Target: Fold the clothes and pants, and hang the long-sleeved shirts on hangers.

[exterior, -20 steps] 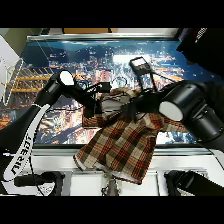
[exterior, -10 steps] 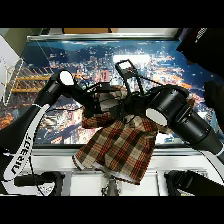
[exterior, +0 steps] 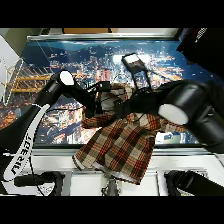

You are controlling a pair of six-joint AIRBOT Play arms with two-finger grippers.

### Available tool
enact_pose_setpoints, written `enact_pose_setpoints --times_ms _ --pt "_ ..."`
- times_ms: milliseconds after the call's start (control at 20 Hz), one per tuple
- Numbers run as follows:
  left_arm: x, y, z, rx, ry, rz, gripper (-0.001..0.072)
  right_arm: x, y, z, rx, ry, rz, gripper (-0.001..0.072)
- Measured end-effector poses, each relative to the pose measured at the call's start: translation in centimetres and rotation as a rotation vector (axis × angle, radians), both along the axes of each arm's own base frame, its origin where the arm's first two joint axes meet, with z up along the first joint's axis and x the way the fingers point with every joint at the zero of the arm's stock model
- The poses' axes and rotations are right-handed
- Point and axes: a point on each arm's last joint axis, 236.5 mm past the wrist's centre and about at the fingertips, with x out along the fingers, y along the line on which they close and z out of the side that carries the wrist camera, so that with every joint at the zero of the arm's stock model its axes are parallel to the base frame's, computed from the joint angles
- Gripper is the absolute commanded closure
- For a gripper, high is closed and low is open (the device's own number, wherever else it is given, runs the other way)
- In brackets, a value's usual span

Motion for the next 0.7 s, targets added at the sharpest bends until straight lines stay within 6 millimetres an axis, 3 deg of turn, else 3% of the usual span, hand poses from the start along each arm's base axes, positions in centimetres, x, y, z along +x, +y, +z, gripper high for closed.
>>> enact_pose_setpoints --times_ms 350,500,700 --pt "0.0 0.0 0.0 0.002 -0.001 -0.002 0.0678 -1.3 -4.8 3.1 0.082 0.069 0.132 0.0049" --pt "0.0 0.1 0.0 0.002 -0.002 -0.003 0.0679 0.2 -7.6 4.7 0.122 -0.018 0.254 0.005" --pt "0.0 0.1 0.0 0.002 -0.002 -0.003 0.0678 1.6 -10.5 4.1 0.07 -0.097 0.334 0.0049"
